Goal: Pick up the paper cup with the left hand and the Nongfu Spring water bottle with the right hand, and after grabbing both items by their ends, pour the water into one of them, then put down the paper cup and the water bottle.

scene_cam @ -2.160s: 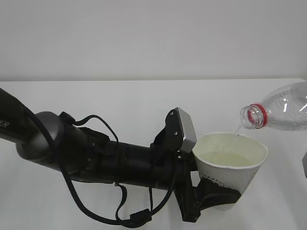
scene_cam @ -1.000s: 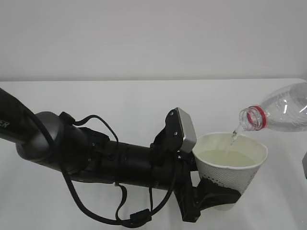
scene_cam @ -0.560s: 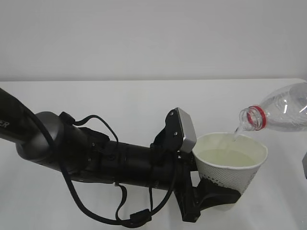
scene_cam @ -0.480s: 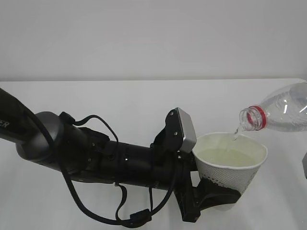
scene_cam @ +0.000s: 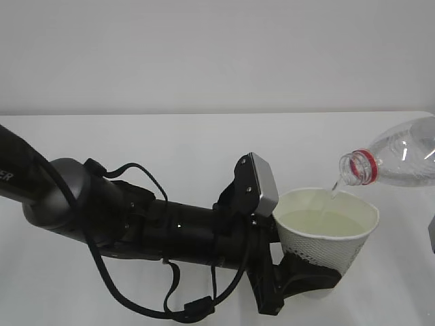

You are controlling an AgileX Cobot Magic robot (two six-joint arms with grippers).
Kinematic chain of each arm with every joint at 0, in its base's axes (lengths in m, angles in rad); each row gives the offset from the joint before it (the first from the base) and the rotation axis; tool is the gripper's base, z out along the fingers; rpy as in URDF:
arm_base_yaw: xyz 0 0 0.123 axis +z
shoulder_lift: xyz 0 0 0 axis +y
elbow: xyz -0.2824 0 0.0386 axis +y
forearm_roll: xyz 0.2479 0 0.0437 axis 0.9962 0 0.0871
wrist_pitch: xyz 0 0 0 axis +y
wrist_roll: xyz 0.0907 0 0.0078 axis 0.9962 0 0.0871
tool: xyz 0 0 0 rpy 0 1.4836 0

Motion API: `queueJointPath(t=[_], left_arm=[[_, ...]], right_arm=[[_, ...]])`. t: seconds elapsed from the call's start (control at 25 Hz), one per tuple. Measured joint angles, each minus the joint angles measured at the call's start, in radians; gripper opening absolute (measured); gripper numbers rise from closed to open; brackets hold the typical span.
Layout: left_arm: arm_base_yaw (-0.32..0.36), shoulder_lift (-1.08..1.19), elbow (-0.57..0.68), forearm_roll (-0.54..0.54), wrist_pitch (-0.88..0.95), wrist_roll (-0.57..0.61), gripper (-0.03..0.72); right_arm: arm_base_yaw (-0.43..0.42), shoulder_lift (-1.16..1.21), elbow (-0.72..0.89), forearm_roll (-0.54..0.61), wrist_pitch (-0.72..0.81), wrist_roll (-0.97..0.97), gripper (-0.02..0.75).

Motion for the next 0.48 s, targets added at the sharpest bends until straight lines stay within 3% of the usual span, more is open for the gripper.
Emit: queueJointPath(t=[0.48], left_arm=[[0.0,0.0,0.0,0.0,0.0,0.0,0.482]], right_arm=[[0.0,0.0,0.0,0.0,-0.002,-0.002,0.389]])
